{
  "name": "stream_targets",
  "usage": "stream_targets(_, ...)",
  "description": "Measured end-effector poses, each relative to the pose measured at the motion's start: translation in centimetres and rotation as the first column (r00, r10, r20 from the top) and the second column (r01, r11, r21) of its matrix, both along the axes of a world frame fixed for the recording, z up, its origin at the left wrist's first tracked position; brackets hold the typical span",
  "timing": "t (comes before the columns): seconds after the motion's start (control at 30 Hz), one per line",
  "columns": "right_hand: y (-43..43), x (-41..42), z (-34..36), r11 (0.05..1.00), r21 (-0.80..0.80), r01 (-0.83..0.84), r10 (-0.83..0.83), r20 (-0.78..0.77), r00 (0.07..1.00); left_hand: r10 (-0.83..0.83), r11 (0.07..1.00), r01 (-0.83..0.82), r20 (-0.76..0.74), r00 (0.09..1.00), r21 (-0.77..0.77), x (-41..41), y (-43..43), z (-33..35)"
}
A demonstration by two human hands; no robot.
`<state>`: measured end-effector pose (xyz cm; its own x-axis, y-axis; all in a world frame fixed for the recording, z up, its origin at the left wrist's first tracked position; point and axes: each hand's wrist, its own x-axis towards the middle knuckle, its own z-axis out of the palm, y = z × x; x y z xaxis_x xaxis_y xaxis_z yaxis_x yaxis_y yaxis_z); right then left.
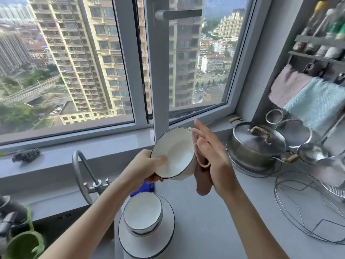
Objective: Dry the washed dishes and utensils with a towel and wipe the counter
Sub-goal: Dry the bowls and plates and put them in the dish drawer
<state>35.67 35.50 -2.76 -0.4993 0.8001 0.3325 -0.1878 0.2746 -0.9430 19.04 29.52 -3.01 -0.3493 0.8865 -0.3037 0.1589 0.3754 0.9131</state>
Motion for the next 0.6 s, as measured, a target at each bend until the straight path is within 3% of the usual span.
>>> stream_targets(0.13, 3.8, 0.4, 2.1, 0.930, -0.270, -0.251, 0.265, 0.017, 0.964, -0.030, 0.999, 0.032, -0.152, 0.988, 0.013, -0.2, 1.3, 1.0)
stream_targets(0.27, 6.5, -0.6, 1.8, 0.812, -0.521, -0.264, 0.292, -0.029, 0.956, 0.062, 0.990, -0.029, -0.235, 0.970, 0.139, 1.0, 2.5, 0.3)
stream_targets(0.47, 5.8, -1.7, -0.9, 0.660, -0.691, -0.294, 0.135, -0.275, 0.952, 0.320, 0.872, -0.181, -0.249, 0.914, 0.454, 2.6, 3.3, -2.7)
stream_targets(0.6, 2.9, -1.4, -1.8, 0.702, -0.703, -0.112, -0.105, -0.259, 0.960, 0.441, 0.805, -0.301, -0.176, 0.880, 0.511, 4.1, 2.6, -4.0)
